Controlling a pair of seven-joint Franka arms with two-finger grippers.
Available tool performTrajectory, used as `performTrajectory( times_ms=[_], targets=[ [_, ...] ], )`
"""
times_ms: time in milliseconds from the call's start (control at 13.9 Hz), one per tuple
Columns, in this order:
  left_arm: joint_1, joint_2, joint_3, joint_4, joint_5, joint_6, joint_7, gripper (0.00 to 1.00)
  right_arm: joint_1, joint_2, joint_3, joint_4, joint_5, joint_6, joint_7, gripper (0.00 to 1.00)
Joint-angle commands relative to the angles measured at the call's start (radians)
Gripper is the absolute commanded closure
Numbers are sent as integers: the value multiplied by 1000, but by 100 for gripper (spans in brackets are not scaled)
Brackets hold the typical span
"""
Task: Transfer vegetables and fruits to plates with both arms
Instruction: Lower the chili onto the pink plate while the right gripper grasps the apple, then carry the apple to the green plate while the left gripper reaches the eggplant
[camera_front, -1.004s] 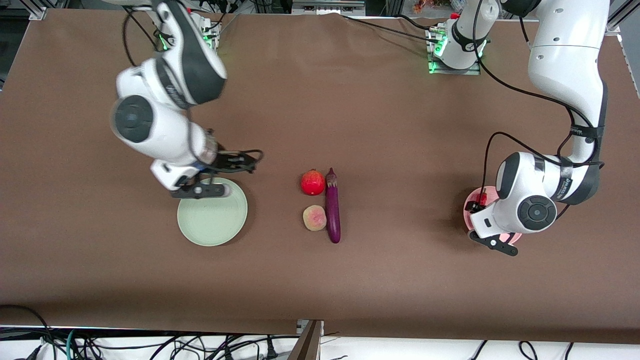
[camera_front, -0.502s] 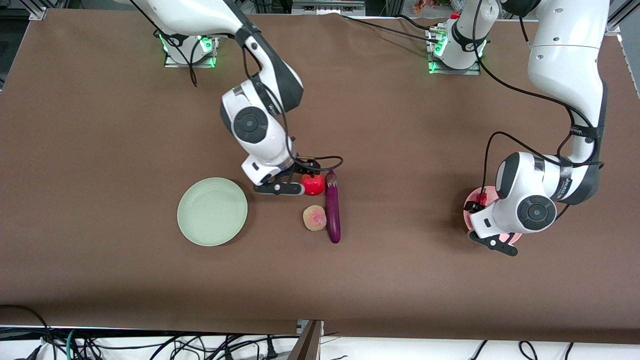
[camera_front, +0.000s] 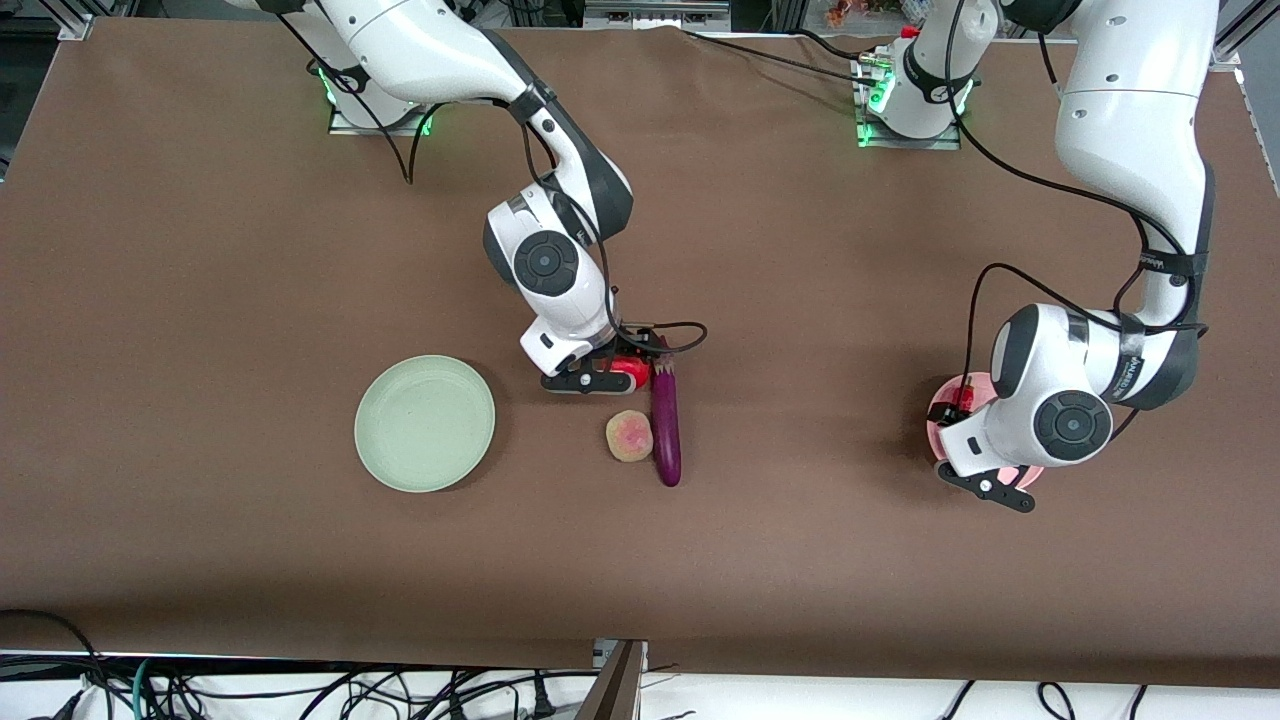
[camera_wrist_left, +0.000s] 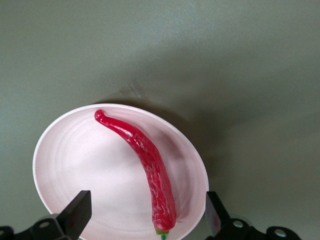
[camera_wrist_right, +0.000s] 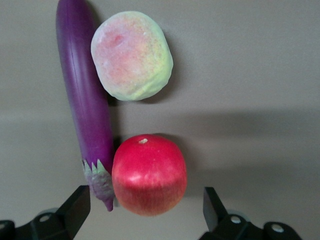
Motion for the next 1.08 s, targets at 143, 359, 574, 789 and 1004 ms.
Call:
performTrajectory(
  times_ms=[143, 359, 574, 789, 1004],
  targets=[
    [-6, -16, -2, -7, 17, 2, -4, 0, 36, 70, -14, 8, -29, 86, 16, 0],
    [-10, -23, -3, -7, 22, -1, 8, 0, 38, 81, -14, -3, -31, 104, 16, 2],
    [-32, -26, -6, -7, 19, -13, -9, 0, 33, 75, -14, -1, -31, 100, 9, 45],
    [-46, -28, -8, -7, 11, -36, -61, 0, 24, 47, -21, 2, -31, 59, -7, 58],
    [-68, -34, -8, -7, 8, -71, -140, 0, 18, -22, -85, 10, -29, -85, -81, 58]
  ],
)
